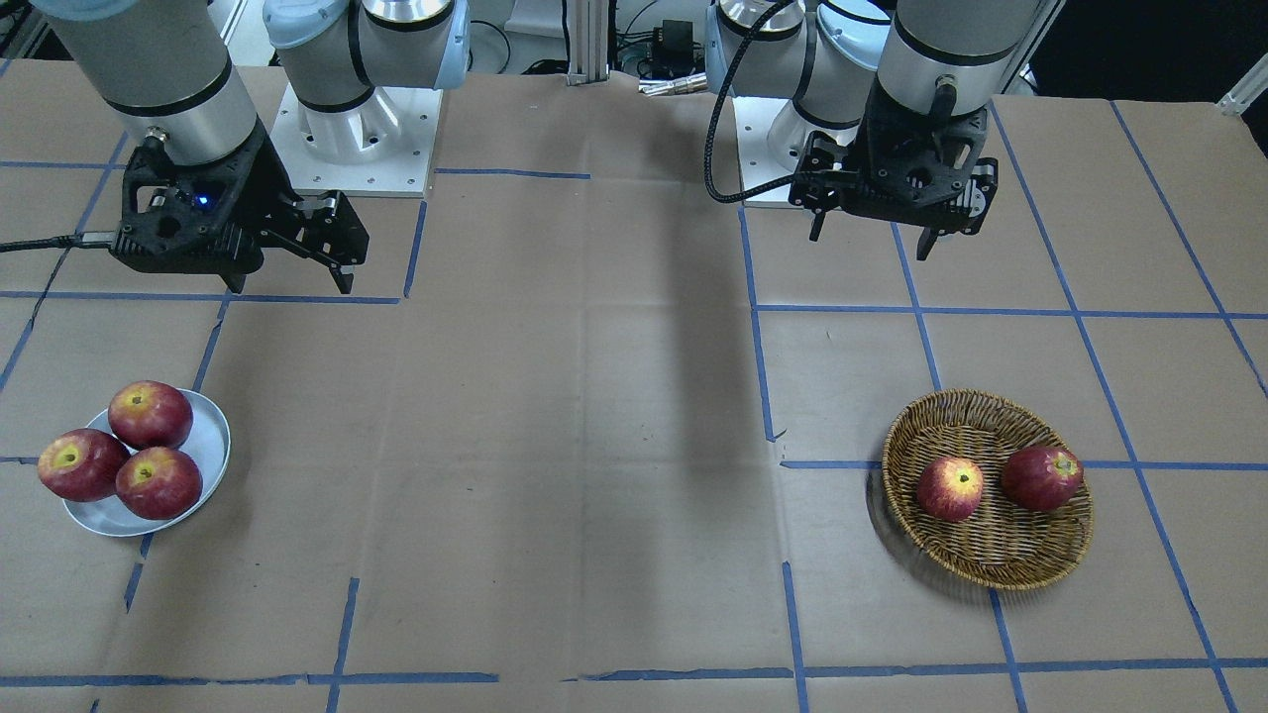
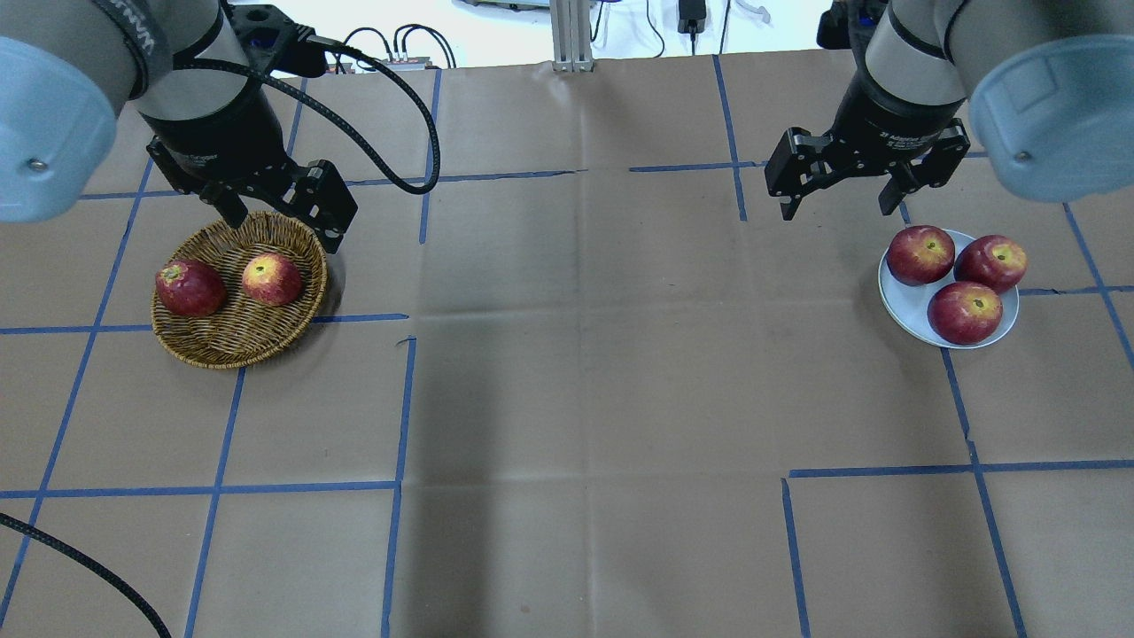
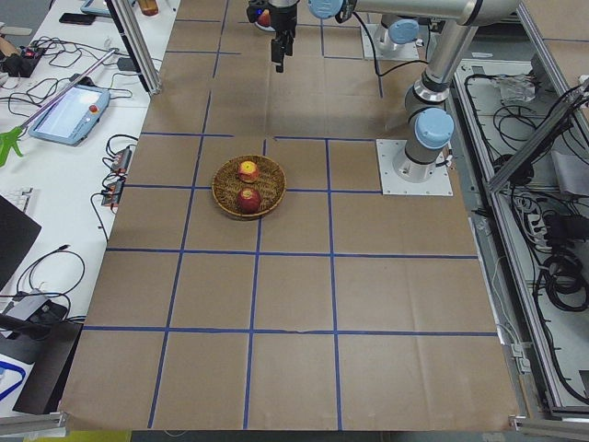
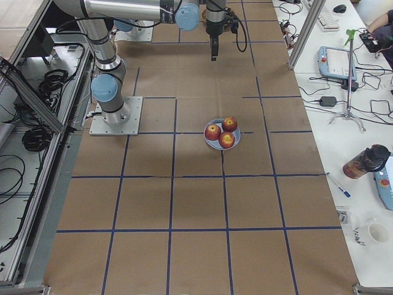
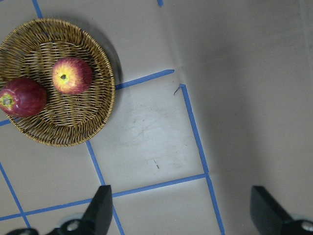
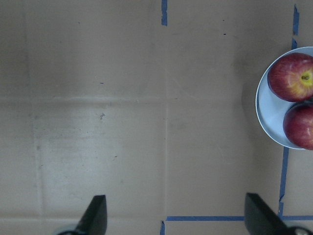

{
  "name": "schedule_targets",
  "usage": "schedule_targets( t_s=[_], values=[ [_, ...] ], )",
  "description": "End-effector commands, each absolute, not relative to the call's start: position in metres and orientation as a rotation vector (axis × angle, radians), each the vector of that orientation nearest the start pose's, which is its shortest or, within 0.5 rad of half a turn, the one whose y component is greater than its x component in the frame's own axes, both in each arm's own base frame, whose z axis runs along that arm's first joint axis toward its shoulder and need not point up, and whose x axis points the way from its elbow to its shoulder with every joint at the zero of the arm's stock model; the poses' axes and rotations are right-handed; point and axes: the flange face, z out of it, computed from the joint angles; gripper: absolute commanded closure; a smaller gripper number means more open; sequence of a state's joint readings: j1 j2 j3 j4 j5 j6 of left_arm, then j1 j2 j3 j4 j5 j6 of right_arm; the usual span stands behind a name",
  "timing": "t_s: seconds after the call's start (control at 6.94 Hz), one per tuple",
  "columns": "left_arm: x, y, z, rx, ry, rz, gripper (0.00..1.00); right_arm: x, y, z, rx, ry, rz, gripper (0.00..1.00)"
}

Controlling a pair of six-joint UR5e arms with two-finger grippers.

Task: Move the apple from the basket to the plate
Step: 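Lower the left gripper toward the yellow-red apple in the wicker basket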

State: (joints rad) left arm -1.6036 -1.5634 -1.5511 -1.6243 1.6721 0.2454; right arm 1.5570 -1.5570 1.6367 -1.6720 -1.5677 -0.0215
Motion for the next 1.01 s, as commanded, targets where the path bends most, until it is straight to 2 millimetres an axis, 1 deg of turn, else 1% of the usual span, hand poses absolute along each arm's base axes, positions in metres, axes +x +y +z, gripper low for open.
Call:
schedule_targets(
  t_s=[0.0,0.14,0.29,0.43,0.58,0.72,0.86],
  values=[
    [-0.140,-0.476,0.504,0.393,3.018,0.047,0.01,0.127,-0.500,0.459,-0.012,3.139,-0.034,0.00],
    [-0.138,-0.472,0.510,0.385,3.019,0.031,0.01,0.127,-0.500,0.459,-0.012,3.137,-0.034,0.00],
    [-0.136,-0.470,0.507,0.389,3.016,0.025,0.01,0.127,-0.500,0.459,-0.012,3.137,-0.031,0.00],
    [-0.128,-0.481,0.493,0.389,3.021,0.066,0.01,0.127,-0.500,0.459,-0.012,3.137,-0.034,0.00],
    [-0.102,-0.491,0.473,0.389,3.031,0.131,0.01,0.127,-0.500,0.459,-0.012,3.137,-0.031,0.00],
    [-0.059,-0.506,0.449,0.419,3.038,0.170,0.01,0.127,-0.500,0.459,-0.012,3.137,-0.031,0.00],
    [-0.019,-0.515,0.421,0.449,3.040,0.164,0.01,0.127,-0.500,0.459,-0.012,3.137,-0.031,0.00]
  ],
)
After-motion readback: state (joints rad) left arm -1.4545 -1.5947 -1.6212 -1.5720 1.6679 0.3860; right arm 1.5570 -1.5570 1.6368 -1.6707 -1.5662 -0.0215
